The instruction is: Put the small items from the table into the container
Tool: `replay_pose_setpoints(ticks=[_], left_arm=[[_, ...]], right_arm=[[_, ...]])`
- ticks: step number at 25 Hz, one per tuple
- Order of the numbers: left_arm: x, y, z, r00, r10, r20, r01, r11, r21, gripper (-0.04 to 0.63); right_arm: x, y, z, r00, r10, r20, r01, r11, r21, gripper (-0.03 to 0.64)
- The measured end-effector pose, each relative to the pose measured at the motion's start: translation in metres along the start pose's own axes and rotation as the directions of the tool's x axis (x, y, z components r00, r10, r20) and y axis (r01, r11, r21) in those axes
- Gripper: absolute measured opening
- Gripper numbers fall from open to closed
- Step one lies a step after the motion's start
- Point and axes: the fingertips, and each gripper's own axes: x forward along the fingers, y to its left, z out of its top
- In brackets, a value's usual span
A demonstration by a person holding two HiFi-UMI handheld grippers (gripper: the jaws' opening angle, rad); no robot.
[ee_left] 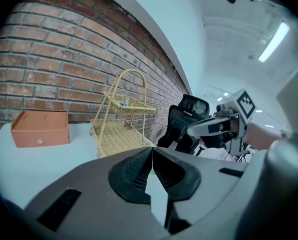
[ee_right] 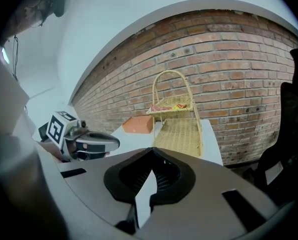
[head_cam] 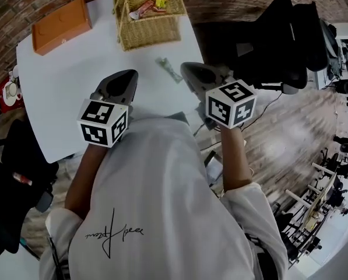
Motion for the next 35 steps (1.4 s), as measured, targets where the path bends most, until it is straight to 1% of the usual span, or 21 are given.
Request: replay_pose_setpoints(ticks=[5, 12, 16, 21, 24, 27, 35], left_arm=[[-0.001, -0.003, -0.005, 1.000, -0.008, -0.006, 0.008, 1.000, -0.001, 0.011], [-0.002, -0.005, -0.007, 1.000, -0.010, -0.008, 0.010, 1.000, 0.009, 0.011], [-0.002, -0.003, -0.009, 1.000, -0.008, -0.012, 0.008, 1.000, 0.005, 0.010], [0.000, -0.007, -0.011, 0.999, -0.022, -0.032, 0.023, 1.000, 0.021, 0.009], [0.000, -0.008, -0.010, 0.999, -0.042, -0.020, 0.042, 0.999, 0.002, 0.009], [0.001, -0.007, -0.010, 0.999, -0.036, -0.022, 0.036, 0.999, -0.006, 0.010], [0.003, -0.005, -0.013, 0.999, -0.031, -0.033, 0.031, 0.999, -0.016, 0.011]], right_arm=[[-0.008, 0.001, -0.010, 1.000, -0.005, 0.010, 0.004, 0.999, 0.032, 0.021], [-0.006, 0.011, -0.019, 1.000, 0.016, 0.022, -0.017, 0.997, 0.069, 0.021], [-0.005, 0.014, -0.021, 0.999, 0.020, 0.025, -0.022, 0.997, 0.074, 0.021], [-0.003, 0.009, -0.023, 1.000, 0.011, 0.019, -0.013, 0.997, 0.073, 0.021], [0.003, 0.000, -0.029, 1.000, -0.003, 0.018, 0.002, 0.998, 0.058, 0.022], [0.011, -0.011, -0.034, 1.000, -0.015, 0.016, 0.014, 1.000, 0.028, 0.023], [0.025, -0.030, -0.046, 0.998, -0.038, -0.051, 0.037, 0.999, -0.026, 0.023]])
